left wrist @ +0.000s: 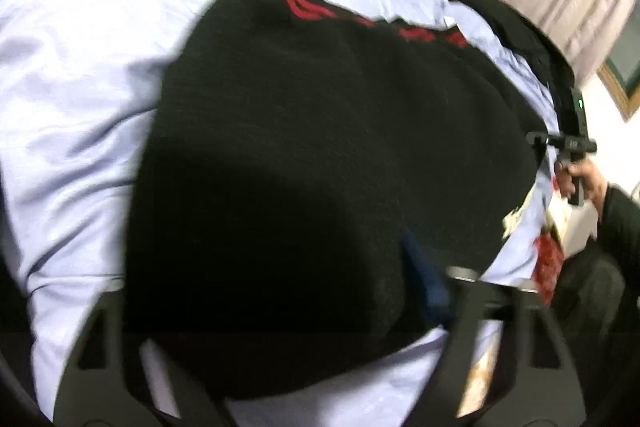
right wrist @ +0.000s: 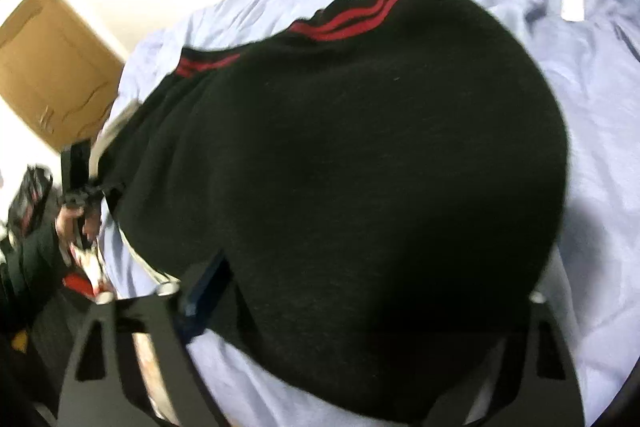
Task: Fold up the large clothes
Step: 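Grasp the folded jacket edge with both grippers and lift it, then lift the folded black jacket off the bed with both grippers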
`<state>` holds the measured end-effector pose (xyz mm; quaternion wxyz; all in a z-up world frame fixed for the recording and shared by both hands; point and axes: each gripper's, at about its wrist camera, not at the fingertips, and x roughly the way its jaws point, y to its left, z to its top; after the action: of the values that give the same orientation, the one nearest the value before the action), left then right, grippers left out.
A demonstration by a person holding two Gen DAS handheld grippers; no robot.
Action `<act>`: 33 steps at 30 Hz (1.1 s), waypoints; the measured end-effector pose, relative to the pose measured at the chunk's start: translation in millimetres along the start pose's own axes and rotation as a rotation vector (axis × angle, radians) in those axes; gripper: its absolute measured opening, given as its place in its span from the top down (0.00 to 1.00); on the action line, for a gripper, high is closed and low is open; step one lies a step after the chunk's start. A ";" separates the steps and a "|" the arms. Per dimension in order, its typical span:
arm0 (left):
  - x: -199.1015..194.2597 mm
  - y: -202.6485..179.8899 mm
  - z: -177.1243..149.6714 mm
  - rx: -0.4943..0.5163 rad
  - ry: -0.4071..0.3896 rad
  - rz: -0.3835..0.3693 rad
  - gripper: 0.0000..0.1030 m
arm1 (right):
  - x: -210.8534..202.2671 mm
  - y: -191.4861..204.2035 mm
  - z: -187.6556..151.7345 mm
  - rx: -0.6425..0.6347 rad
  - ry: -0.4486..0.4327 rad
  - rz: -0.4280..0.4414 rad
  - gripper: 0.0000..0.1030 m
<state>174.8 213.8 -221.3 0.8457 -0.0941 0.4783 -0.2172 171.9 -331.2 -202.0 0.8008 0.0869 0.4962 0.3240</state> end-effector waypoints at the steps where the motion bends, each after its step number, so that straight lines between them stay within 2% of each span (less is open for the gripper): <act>1: -7.6 2.1 2.1 -0.031 -0.009 -0.023 0.52 | -9.0 2.5 3.7 0.022 -0.022 0.024 0.52; 3: -17.1 -4.1 5.7 -0.034 0.003 -0.025 0.57 | -16.7 7.5 8.3 0.033 -0.020 0.043 0.64; 6: -34.2 -19.5 8.4 -0.036 -0.001 -0.026 0.63 | -30.9 27.9 19.4 0.003 0.028 0.036 0.73; 10: -65.1 -52.8 11.1 0.002 -0.014 -0.024 0.66 | -64.0 62.8 23.9 -0.038 0.040 0.039 0.74; 14: -92.2 -88.6 3.5 0.035 -0.008 -0.018 0.68 | -86.6 88.0 5.3 -0.067 0.071 0.047 0.75; 19: -131.0 -111.2 -36.1 -0.021 -0.002 -0.045 0.68 | -114.6 87.3 -45.2 0.032 0.088 0.114 0.75; 21: -143.0 -114.7 -65.1 -0.067 0.023 -0.062 0.68 | -123.2 81.5 -80.6 0.096 0.093 0.148 0.75; 24: -149.0 -126.8 -104.4 -0.100 0.069 -0.069 0.68 | -128.5 81.6 -128.5 0.125 0.117 0.169 0.74; 27: -138.4 -128.3 -131.6 -0.137 0.114 -0.053 0.68 | -114.4 70.1 -157.5 0.182 0.137 0.138 0.73; 31: -96.5 -114.1 -152.7 -0.164 0.180 0.043 0.67 | -69.0 33.3 -179.7 0.266 0.208 0.077 0.69; 33: -78.6 -107.8 -164.2 -0.162 0.215 0.084 0.65 | -49.1 16.4 -193.7 0.310 0.235 0.041 0.60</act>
<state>-29.9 162.0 -207.4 0.7876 -0.1185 0.5855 -0.1512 -14.6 -383.5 -253.6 0.7076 0.1808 0.6282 0.2682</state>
